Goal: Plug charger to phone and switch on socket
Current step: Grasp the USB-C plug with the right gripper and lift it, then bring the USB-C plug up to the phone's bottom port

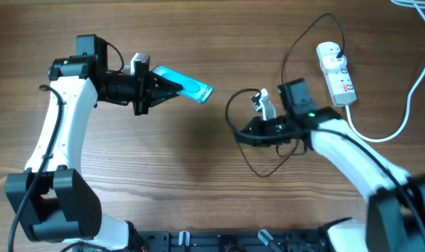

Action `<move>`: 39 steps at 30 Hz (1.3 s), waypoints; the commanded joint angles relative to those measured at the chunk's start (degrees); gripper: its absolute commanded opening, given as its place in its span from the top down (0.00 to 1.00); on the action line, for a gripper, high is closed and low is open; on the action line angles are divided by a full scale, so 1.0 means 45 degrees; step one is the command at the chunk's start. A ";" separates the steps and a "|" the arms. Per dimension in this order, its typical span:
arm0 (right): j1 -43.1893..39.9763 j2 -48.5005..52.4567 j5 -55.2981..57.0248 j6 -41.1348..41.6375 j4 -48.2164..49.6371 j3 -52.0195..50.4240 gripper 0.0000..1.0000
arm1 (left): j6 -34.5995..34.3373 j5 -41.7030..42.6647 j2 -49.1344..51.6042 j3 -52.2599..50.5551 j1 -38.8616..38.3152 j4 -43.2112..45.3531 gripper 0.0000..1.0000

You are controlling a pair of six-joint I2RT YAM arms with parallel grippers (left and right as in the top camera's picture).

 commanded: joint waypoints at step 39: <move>-0.0019 -0.6484 -0.0500 -0.4299 -0.5168 -0.0015 0.96 | 0.6450 0.0005 -0.0189 0.0155 -0.3939 -0.2939 0.96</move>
